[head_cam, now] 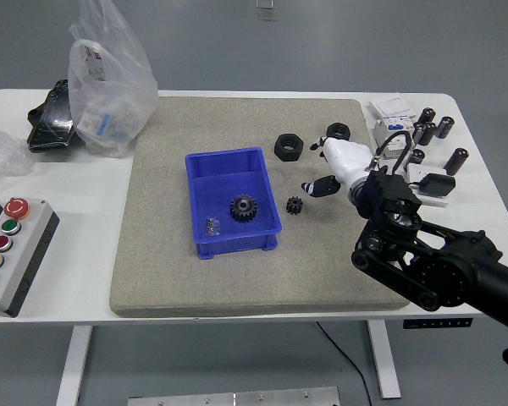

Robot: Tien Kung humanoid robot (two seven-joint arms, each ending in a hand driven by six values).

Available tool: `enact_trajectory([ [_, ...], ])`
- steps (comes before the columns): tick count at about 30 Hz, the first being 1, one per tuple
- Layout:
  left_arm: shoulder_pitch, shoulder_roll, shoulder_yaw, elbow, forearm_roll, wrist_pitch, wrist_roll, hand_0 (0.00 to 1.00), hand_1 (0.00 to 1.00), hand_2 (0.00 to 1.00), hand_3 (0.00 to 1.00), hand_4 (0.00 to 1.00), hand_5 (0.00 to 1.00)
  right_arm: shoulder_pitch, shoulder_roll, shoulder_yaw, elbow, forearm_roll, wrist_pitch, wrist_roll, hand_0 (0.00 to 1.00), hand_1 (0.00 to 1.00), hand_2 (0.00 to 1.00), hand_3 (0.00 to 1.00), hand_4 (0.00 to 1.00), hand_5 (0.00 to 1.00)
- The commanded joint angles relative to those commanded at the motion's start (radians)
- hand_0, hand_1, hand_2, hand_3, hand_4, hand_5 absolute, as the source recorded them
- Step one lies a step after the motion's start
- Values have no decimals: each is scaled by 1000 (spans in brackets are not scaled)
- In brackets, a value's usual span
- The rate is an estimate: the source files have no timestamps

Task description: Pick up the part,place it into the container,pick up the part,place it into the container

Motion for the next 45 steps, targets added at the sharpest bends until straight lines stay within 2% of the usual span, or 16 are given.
enact_trajectory([
  [2, 1, 0, -1, 0, 2, 0, 1, 694, 545, 533, 622, 541, 66, 8, 7, -18, 3, 17, 0, 0, 273, 634, 788, 849, 846, 265],
  [3, 1, 1, -1, 0, 4, 0, 2, 694, 545, 533, 622, 541, 66, 14, 12, -27, 2, 31, -2, 0, 272, 636, 789, 853, 821, 231],
  [8, 1, 2, -2, 0, 6, 2, 3, 694, 545, 533, 622, 541, 66, 37, 23, -54, -21, 89, 1, 0, 272, 636, 789, 853, 821, 231],
  [9, 2, 2, -2, 0, 6, 2, 3, 694, 546, 533, 623, 542, 66, 41, 24, -58, -24, 99, 6, 0, 271, 637, 792, 858, 843, 266],
  [12, 1, 3, -2, 0, 7, 2, 4, 694, 546, 533, 623, 542, 66, 53, 27, -68, -29, 128, 30, 0, 271, 637, 792, 858, 843, 266],
  [14, 0, 3, -2, 0, 7, 3, 4, 694, 546, 533, 623, 542, 66, 63, 28, -72, -28, 148, 66, 0, 271, 637, 792, 858, 843, 266],
  [15, 0, 3, -1, 0, 6, 3, 3, 693, 546, 535, 624, 544, 67, 67, 28, -73, -27, 155, 81, 0, 278, 646, 801, 867, 753, 145],
  [20, 0, 4, -1, 0, 8, 3, 4, 693, 546, 535, 624, 544, 67, 89, 18, -63, -20, 153, 134, 0, 278, 646, 801, 867, 753, 145],
  [21, 0, 4, -1, 0, 8, 3, 4, 693, 547, 536, 624, 544, 65, 92, 16, -61, -19, 148, 136, 0, 275, 635, 797, 863, 716, 94],
  [22, 0, 5, -1, 0, 8, 4, 4, 693, 547, 536, 624, 544, 65, 93, 16, -60, -18, 146, 136, 0, 275, 635, 797, 863, 716, 94],
  [27, 1, 6, -1, 0, 9, 5, 3, 693, 546, 536, 624, 544, 67, 79, 21, -80, -17, 156, 119, 0, 270, 630, 797, 859, 718, 85],
  [38, 2, 3, -1, 0, 9, 8, 0, 693, 546, 536, 624, 543, 68, -15, 35, -59, 3, 88, 31, 0, 262, 622, 783, 841, 687, 81],
  [39, 1, 3, 0, 0, 9, 9, 0, 693, 546, 537, 624, 543, 65, -21, 36, -57, 5, 84, 23, 0, 246, 605, 743, 789, 652, 88],
  [44, -1, 4, 2, 0, 6, 10, -2, 693, 546, 537, 624, 543, 65, -42, 42, -53, 2, 74, -22, 0, 246, 605, 743, 789, 652, 88],
  [45, -1, 4, 2, 0, 6, 10, -2, 693, 545, 536, 624, 542, 64, -43, 44, -54, 0, 74, -28, 0, 233, 572, 641, 694, 607, 77],
])
